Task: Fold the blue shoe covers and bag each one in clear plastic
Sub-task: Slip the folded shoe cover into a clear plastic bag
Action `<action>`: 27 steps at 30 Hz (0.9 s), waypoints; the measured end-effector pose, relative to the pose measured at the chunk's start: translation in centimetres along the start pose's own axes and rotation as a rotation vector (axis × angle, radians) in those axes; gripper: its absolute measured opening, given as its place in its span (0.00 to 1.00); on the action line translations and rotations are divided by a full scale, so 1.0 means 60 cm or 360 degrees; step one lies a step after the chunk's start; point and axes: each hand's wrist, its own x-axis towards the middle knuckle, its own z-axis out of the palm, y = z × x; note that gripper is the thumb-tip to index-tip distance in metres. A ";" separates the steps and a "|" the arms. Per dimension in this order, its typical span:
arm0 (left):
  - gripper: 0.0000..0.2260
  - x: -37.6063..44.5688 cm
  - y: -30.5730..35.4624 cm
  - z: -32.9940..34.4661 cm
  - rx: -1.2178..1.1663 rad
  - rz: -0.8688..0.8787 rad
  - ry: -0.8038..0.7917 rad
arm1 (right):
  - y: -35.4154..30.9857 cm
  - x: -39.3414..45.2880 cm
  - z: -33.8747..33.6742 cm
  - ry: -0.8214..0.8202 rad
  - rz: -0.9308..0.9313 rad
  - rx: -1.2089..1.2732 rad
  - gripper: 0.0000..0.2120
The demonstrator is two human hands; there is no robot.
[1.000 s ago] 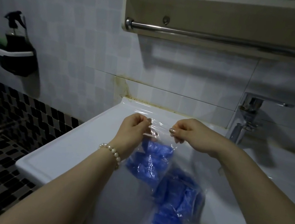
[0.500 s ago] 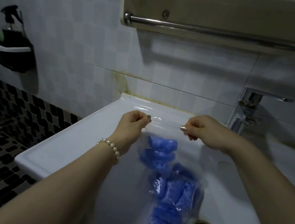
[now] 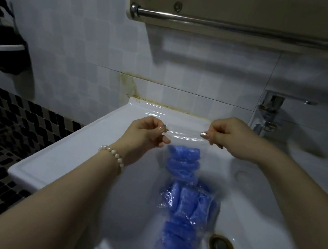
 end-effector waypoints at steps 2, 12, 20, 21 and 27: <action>0.10 -0.003 0.002 0.001 -0.0190 -0.0030 -0.0104 | 0.000 -0.005 -0.005 0.0004 -0.0074 0.0058 0.14; 0.21 -0.021 -0.006 0.013 0.0804 -0.0449 -0.0297 | 0.033 -0.024 -0.012 -0.0818 0.0228 0.0350 0.22; 0.32 -0.041 -0.061 0.070 0.2194 -0.0325 -0.0483 | 0.107 -0.010 0.099 -0.1191 0.0805 -0.0583 0.36; 0.32 -0.044 -0.067 0.076 0.2203 -0.0371 -0.0560 | 0.106 -0.012 0.108 -0.1208 0.0791 -0.0587 0.38; 0.20 -0.033 -0.091 0.074 0.2114 -0.0637 -0.0732 | 0.109 -0.019 0.152 -0.1242 0.0612 -0.0609 0.30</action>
